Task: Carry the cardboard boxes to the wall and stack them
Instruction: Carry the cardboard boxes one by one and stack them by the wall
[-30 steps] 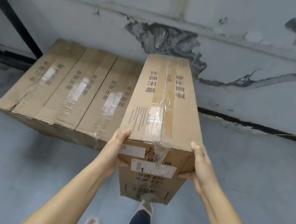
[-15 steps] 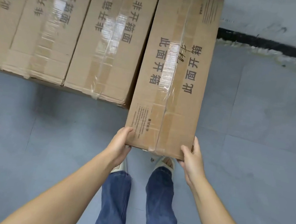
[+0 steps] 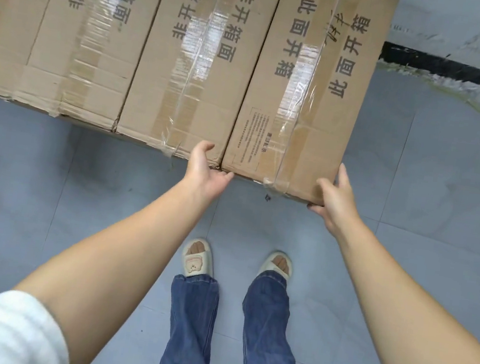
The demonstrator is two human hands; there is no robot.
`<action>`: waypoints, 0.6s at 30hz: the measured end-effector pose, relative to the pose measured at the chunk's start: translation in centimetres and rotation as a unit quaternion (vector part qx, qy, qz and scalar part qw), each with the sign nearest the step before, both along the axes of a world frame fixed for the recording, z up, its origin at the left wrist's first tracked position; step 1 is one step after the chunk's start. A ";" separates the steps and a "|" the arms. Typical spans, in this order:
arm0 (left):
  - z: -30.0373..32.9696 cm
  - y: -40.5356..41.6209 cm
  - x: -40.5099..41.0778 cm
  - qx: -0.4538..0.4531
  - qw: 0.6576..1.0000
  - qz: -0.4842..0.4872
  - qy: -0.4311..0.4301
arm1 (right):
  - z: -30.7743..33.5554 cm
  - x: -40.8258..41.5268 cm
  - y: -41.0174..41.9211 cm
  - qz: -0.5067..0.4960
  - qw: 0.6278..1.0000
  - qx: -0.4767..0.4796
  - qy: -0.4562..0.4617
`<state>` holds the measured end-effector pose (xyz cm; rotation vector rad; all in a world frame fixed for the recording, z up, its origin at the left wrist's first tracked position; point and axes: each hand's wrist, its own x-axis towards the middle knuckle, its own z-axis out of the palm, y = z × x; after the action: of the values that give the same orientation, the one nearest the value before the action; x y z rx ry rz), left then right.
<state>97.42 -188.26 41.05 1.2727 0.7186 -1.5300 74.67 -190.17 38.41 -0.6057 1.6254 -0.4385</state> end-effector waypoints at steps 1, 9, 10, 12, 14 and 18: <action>0.0 0.3 -0.1 0.001 1.000 -0.008 0.002 | -0.2 0.0 0.2 0.015 1.000 0.008 0.005; 5.5 3.1 0.1 -0.003 0.975 -0.180 -0.130 | 5.2 -1.4 1.7 0.086 0.996 0.021 0.013; 7.2 3.7 0.2 -0.003 0.949 -0.256 -0.182 | 6.8 -1.5 2.1 0.109 0.994 0.011 0.029; 11.5 5.1 0.1 -0.035 0.858 -0.413 -0.302 | 10.9 -1.8 3.2 0.152 0.987 -0.030 0.050; 16.2 7.2 0.0 -0.108 0.766 -0.510 -0.375 | 15.8 -2.5 5.0 0.201 0.975 -0.084 0.051; 25.7 11.6 0.6 -0.226 0.658 -0.555 -0.456 | 25.6 -4.0 9.6 0.241 0.955 -0.168 0.037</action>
<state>98.01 -176.65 66.71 1.8901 -1.2752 -1.4187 70.62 -180.61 64.05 -1.2546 1.4156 -0.3301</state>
